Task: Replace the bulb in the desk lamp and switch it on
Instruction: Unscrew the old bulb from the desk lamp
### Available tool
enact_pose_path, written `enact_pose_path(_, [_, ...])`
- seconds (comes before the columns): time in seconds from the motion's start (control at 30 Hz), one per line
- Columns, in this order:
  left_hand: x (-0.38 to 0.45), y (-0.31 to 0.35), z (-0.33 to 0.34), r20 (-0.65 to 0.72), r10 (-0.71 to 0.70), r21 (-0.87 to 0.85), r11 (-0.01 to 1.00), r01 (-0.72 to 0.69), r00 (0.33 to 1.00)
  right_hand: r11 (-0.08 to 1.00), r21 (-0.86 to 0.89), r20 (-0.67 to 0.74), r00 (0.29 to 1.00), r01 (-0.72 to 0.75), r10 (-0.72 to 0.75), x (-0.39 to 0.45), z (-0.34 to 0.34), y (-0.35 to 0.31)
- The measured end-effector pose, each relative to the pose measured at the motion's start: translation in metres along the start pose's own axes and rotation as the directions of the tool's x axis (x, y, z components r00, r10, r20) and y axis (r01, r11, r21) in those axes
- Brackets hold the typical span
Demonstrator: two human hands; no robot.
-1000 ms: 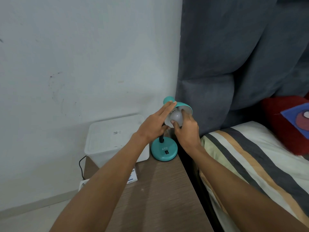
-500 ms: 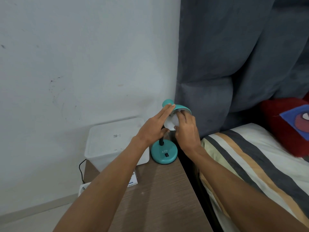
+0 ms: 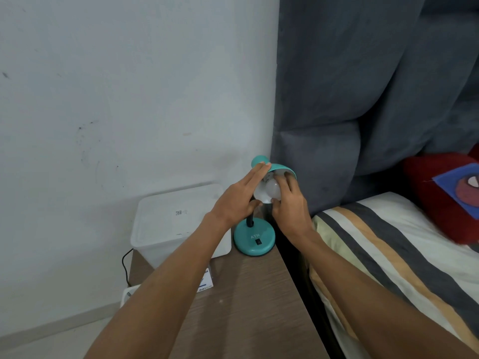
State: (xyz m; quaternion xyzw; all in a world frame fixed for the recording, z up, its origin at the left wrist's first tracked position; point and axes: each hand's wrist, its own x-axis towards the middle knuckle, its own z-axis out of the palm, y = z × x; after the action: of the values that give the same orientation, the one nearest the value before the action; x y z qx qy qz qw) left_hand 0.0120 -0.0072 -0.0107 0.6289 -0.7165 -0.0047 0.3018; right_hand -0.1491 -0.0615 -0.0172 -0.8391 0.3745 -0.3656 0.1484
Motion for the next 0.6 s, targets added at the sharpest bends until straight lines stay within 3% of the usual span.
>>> enact_pose_path(0.6, [-0.009, 0.014, -0.011, 0.008, -0.048, 0.113, 0.992, 0.047, 0.999, 0.996, 0.088, -0.043, 0.999, 0.026, -0.023, -0.020, -0.045, -0.008])
